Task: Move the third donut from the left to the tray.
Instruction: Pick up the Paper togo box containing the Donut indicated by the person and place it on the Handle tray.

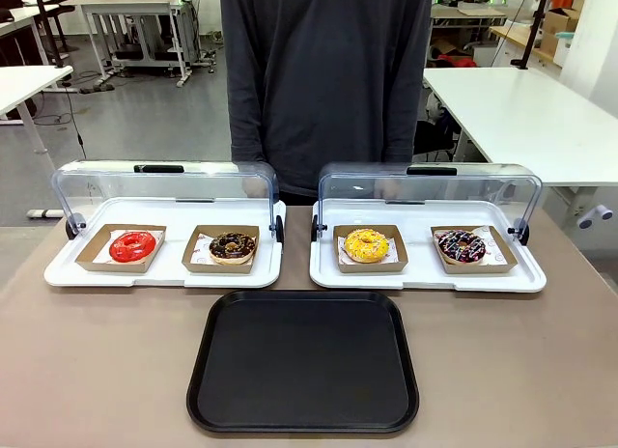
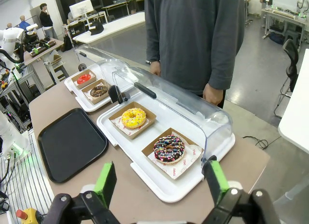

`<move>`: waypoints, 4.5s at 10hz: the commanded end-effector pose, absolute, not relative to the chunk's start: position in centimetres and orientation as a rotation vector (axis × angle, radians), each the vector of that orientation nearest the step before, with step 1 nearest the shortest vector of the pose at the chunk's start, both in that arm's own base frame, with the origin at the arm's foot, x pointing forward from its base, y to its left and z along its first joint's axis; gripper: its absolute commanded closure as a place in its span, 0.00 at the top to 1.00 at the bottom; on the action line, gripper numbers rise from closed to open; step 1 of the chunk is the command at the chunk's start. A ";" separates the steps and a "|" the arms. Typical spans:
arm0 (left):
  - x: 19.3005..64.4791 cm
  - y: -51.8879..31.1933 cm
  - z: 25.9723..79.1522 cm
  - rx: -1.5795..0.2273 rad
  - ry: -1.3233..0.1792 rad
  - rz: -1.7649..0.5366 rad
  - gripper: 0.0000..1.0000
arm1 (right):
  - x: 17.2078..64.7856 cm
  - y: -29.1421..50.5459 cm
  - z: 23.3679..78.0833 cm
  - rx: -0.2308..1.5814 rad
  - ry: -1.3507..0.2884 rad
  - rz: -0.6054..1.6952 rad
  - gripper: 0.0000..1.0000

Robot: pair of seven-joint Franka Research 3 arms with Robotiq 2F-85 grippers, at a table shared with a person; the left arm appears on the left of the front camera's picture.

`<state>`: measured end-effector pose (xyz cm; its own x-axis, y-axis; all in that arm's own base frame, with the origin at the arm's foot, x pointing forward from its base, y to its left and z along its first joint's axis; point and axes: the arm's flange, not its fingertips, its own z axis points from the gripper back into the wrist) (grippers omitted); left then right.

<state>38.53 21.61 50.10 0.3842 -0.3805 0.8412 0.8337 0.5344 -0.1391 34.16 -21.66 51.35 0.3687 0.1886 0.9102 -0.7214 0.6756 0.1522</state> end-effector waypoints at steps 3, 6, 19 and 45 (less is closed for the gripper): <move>38.5 21.6 50.2 -0.618 -0.856 -0.838 1.00 | 34.3 -21.6 51.5 0.598 -1.050 0.638 1.00; 38.5 21.6 50.2 -0.618 -0.856 -0.838 1.00 | 34.3 -21.6 51.5 0.598 -1.050 0.638 1.00; 38.5 21.6 50.2 -0.618 -0.856 -0.838 1.00 | 34.3 -21.6 51.5 0.598 -1.050 0.638 1.00; 38.5 21.6 50.2 -0.618 -0.856 -0.838 1.00 | 34.3 -21.6 51.5 0.598 -1.050 0.638 1.00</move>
